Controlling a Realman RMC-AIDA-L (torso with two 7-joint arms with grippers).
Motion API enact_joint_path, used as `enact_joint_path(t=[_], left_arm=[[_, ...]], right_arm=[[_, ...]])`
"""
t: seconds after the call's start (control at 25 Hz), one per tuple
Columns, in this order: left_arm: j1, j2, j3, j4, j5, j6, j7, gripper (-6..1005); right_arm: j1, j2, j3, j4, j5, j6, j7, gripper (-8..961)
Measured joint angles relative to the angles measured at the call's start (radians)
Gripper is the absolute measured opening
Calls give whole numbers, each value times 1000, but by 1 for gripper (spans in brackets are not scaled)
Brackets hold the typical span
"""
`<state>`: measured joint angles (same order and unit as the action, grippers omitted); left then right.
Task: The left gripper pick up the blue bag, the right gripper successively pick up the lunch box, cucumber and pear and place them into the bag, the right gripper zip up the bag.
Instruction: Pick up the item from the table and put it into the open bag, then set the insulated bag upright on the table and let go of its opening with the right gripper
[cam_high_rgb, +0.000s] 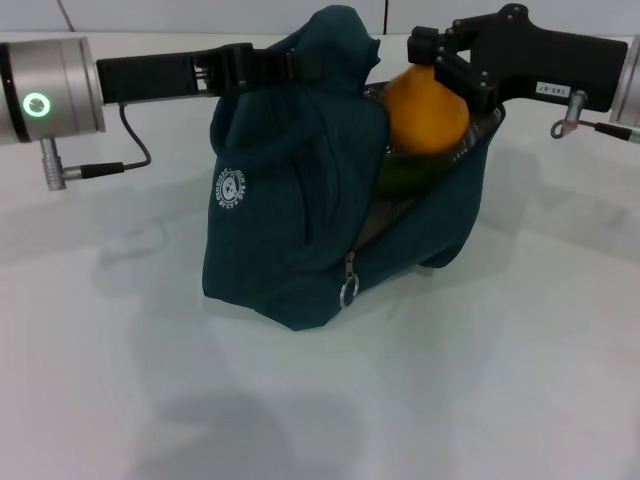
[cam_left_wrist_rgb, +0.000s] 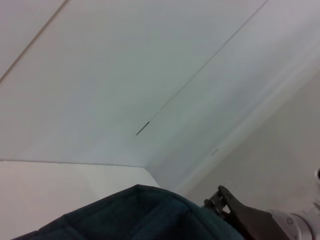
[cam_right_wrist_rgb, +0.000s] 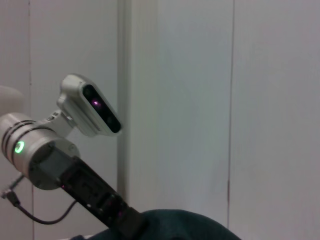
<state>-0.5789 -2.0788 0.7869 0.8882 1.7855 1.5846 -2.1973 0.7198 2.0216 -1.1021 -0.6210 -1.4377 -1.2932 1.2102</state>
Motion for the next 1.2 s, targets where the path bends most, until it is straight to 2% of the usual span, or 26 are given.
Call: enact_joint_path(t=[0.48, 1.0, 1.2], left_arm=[[1, -1, 0, -2, 0, 0, 5, 49], [5, -1, 0, -2, 0, -1, 5, 50], [14, -1, -2, -2, 0, -1, 5, 50]], right_arm=[[14, 1, -3, 40, -1, 83, 6, 54], [23, -8, -36, 42, -4, 77, 37, 58], [2, -10, -31, 7, -1, 69, 53, 265]])
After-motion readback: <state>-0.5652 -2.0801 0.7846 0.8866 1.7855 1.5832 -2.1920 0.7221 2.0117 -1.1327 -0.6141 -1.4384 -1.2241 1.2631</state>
